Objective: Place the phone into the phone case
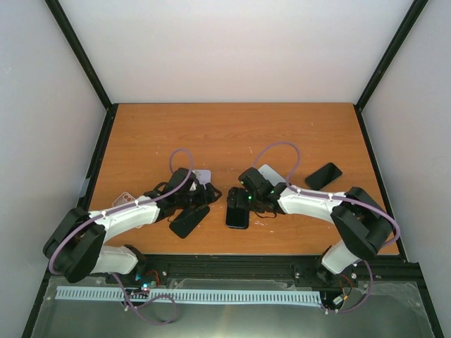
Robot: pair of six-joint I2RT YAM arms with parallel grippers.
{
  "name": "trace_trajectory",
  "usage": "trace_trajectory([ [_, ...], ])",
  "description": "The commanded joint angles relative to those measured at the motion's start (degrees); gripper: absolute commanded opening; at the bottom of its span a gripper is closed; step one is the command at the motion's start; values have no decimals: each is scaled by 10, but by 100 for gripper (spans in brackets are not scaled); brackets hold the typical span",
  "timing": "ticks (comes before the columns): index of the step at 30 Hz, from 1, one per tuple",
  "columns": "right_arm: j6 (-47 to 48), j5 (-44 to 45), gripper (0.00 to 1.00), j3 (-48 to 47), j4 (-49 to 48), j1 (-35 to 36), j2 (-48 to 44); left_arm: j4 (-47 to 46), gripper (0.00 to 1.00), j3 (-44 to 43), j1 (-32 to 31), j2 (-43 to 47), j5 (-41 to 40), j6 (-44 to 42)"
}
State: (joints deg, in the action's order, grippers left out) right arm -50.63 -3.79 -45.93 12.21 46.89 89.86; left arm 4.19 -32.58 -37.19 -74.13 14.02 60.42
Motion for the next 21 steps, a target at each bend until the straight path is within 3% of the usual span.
trace_trajectory([
  [1, 13, 12, 90, -5, 32, -2, -31, -23, 82, -24, -9, -19, 10, -15],
  [5, 31, 23, 86, 8, 31, -5, -47, -28, 73, -45, -25, -49, 12, -24],
  [14, 41, -10, 58, 70, -33, -31, -72, -52, 52, -71, -45, -126, 32, -29],
  [21, 35, -29, 46, 97, -70, -37, -52, -74, 37, -72, -47, -162, 50, -29],
])
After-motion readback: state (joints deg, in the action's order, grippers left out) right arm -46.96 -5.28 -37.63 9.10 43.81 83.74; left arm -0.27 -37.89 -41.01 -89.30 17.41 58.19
